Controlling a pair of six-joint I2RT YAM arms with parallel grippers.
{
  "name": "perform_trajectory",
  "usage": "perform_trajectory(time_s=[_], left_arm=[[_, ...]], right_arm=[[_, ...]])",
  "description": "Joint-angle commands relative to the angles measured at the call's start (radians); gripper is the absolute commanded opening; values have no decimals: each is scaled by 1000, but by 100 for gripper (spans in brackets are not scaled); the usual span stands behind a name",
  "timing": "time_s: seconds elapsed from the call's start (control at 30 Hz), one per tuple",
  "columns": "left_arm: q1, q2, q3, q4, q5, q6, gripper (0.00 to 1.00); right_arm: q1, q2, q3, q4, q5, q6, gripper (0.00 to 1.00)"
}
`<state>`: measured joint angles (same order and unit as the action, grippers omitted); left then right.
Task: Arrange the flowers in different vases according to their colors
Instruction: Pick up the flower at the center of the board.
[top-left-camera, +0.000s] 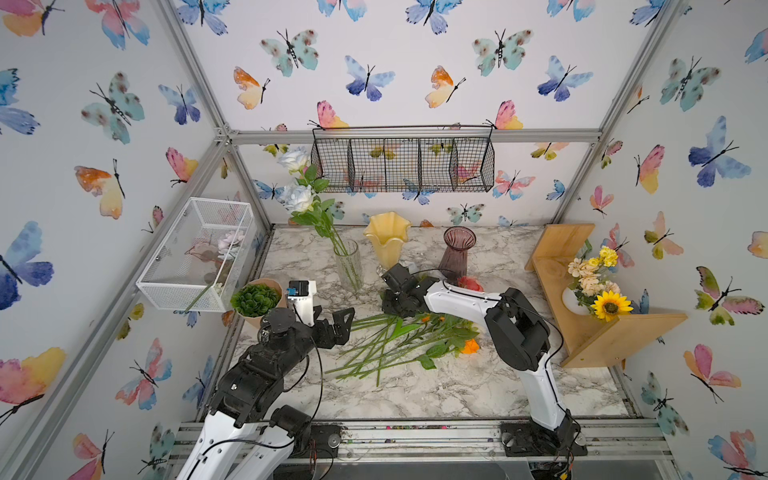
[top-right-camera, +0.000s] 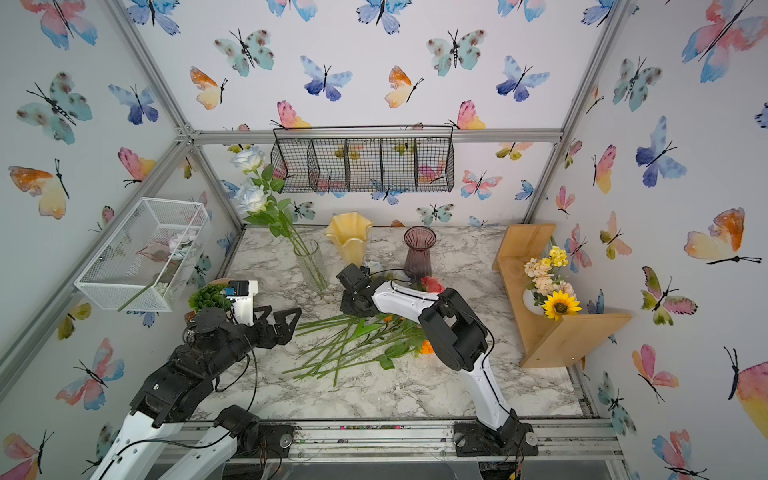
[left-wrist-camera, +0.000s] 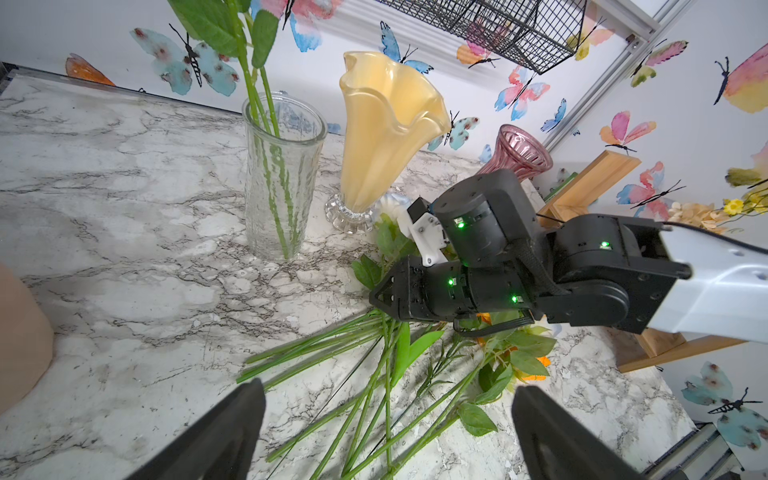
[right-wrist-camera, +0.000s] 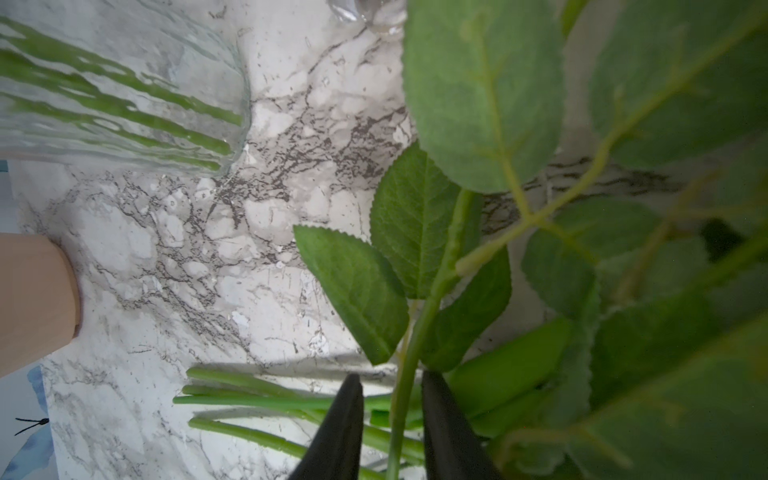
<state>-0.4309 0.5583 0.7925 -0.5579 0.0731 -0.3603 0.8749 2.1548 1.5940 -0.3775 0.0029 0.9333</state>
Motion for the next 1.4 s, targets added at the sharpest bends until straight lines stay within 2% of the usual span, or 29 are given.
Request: perform_trajectory(time_s=[0.0,0.2,0.43,0.53,0.63,0.97,1.13,1.37], left_arm=[[7,-10,-14,13,-1,-2,99],[6,-13,-13,13,-2,-1,99],[6,-14,-15,13,-4,-3,99],[6,-15,-15,13,-4,-3,99],[6,-15,-15,13,-2,-3,99],[6,-17,-15,13,-2,-1,99],[7,-17,-15,13,-1,-1,99],[6,-23,-15,13,-1,-2,99]], right_arm=[[-8,30,-3,17,12,22,23],[-16,42,0,27,25,54,19],[-29,32,-24,70,14,112,2],[-31,-23,-66,131,32,161,2],[-31,-85,-90,165,86,192,2],[-31,-333,-307,458,284,325,2],[-31,-411,-382,589,389,283,2],[-28,-491,-434,802,467,110,2]])
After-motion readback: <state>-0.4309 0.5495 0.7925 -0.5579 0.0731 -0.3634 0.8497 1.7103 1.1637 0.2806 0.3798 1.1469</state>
